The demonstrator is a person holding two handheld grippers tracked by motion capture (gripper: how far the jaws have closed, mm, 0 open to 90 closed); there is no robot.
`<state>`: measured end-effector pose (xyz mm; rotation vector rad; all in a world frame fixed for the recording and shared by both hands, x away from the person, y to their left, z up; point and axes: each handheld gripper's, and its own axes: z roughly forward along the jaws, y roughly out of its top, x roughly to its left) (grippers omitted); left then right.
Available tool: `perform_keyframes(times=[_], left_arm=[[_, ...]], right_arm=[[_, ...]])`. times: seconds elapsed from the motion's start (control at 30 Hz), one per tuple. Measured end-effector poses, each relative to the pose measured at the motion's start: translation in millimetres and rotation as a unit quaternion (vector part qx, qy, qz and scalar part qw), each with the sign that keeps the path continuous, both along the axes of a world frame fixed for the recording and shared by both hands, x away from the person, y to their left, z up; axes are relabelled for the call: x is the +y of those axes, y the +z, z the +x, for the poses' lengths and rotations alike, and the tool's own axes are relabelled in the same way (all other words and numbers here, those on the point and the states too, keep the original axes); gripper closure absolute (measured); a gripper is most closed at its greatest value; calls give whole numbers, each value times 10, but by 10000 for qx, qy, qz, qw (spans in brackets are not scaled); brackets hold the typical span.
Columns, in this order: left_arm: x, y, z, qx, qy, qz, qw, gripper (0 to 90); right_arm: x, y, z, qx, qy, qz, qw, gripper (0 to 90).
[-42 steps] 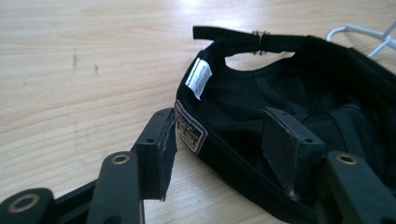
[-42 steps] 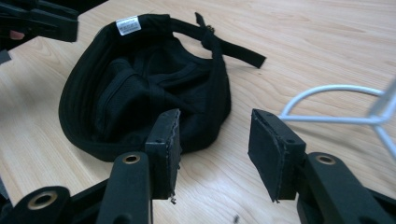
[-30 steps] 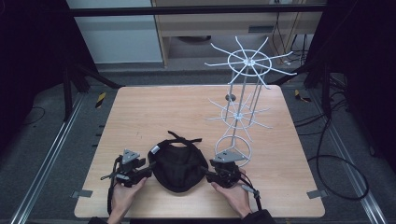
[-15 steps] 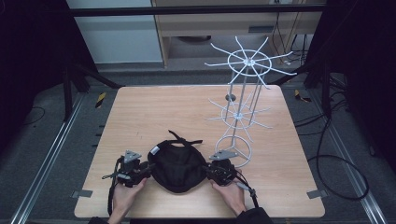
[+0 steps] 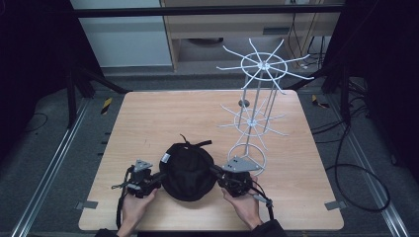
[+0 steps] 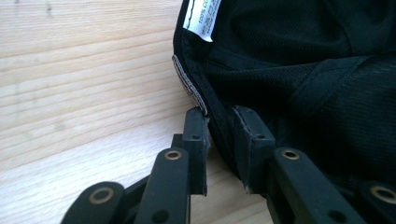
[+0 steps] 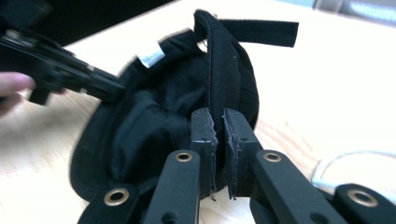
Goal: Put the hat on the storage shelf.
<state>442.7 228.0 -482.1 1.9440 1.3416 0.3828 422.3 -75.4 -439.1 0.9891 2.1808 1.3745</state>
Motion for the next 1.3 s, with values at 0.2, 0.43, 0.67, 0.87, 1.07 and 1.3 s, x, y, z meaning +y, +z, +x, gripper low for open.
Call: perform_keyframes(times=[0.2,0.43,0.67,0.87,1.07,1.3], left_arm=[[-113,-22,58,-104,-91,-44,9999,779],[-157,-40,102,-180,-201,-173,9995,779],[-63,28,83,-91,-196,-364,9991,679],[9,220,-39,-358,-228,-552,9976,600],[-83,433,-190,-600,-492,-863,9932,543],[-378,607,-170,-780,-712,-941,9899,485]], right_arm=[[32,77,-67,-232,218,64,9995,841],[63,27,-93,-219,383,49,9990,842],[1,2,-104,-213,122,-1,9997,843],[-58,-15,-94,-166,-99,-11,9998,845],[-57,-34,-99,-132,-122,-18,9998,845],[-33,-41,-136,-151,-39,-78,9998,843]])
